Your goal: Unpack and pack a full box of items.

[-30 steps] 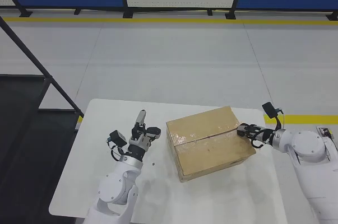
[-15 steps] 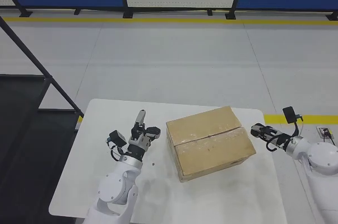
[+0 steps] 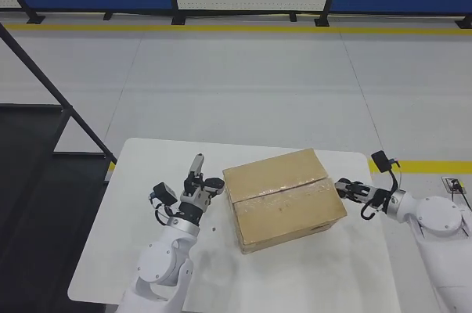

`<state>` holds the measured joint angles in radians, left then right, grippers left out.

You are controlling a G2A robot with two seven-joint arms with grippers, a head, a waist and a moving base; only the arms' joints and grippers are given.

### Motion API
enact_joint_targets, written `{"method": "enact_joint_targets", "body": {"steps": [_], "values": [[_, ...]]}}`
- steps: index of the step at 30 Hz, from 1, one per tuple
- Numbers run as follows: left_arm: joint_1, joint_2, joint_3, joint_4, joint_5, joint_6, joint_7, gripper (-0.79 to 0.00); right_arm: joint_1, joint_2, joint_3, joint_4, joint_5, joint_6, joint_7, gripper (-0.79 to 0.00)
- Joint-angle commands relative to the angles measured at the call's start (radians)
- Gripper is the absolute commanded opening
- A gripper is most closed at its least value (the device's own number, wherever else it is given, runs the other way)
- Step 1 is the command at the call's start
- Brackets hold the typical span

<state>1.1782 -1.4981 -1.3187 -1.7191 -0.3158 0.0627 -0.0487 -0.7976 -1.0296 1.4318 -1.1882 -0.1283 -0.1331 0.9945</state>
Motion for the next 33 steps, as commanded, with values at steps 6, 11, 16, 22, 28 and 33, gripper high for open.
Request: {"method": "enact_joint_targets", "body": {"steps": [6, 11, 16, 22, 28, 33], "values": [[-0.007, 0.001, -0.003, 0.004, -0.011, 0.007, -0.012, 0.000, 0.025, -0.004, -0.073, -0.035, -0.049, 0.016, 0.032, -0.785], [-0.020, 0.003, -0.008, 0.009, -0.018, 0.023, -0.036, 0.000, -0.006, 0.000, -0.068, -0.090, -0.083, 0.083, -0.035, -0.782], [-0.037, 0.008, -0.043, 0.000, -0.042, 0.038, -0.059, 0.000, -0.165, 0.010, 0.047, -0.241, -0.085, 0.253, -0.285, 0.000], [-0.048, 0.022, -0.163, -0.016, -0.085, 0.032, -0.090, 0.000, -0.318, 0.009, 0.144, -0.375, -0.033, 0.328, -0.481, 0.000], [-0.053, 0.034, -0.245, -0.015, -0.092, 0.041, -0.106, -0.001, -0.318, 0.009, 0.144, -0.375, -0.034, 0.328, -0.480, -0.071], [-0.053, 0.034, -0.246, -0.014, -0.091, 0.042, -0.107, 0.000, -0.319, 0.009, 0.144, -0.375, -0.034, 0.328, -0.481, -0.001]]}}
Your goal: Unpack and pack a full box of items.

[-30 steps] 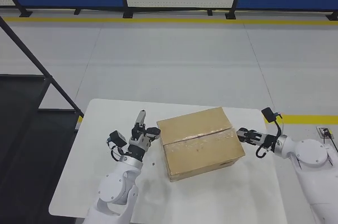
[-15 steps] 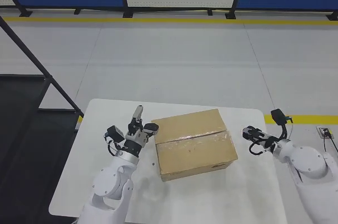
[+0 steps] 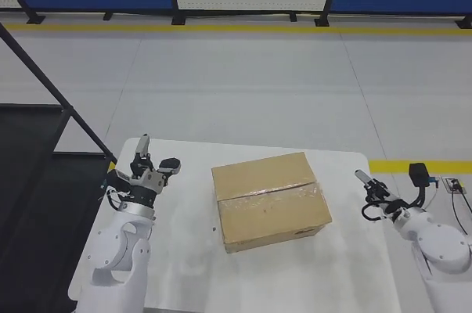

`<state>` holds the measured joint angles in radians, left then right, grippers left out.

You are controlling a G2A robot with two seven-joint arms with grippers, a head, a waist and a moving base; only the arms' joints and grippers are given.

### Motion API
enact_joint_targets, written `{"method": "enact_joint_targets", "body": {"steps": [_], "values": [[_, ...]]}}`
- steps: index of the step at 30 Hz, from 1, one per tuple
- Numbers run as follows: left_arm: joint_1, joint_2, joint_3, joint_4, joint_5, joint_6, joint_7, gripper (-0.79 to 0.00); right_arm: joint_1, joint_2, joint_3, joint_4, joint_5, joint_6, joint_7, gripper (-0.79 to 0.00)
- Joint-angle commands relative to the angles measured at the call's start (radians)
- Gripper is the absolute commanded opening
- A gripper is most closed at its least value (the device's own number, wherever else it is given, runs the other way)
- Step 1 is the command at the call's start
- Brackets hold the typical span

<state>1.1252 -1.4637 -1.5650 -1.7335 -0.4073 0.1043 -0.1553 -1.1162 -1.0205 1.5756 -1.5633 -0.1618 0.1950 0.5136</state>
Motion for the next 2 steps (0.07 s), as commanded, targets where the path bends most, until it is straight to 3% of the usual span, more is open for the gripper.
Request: {"method": "enact_joint_targets", "body": {"steps": [1, 2], "values": [[0.000, 0.000, 0.000, 0.000, 0.000, 0.000, 0.000, 0.000, 0.000, 0.000, 0.000, 0.000, 0.000, 0.000, 0.000, -0.001], [0.000, 0.000, 0.000, 0.000, 0.000, 0.000, 0.000, 0.000, 0.000, 0.000, 0.000, 0.000, 0.000, 0.000, 0.000, -0.001]]}}
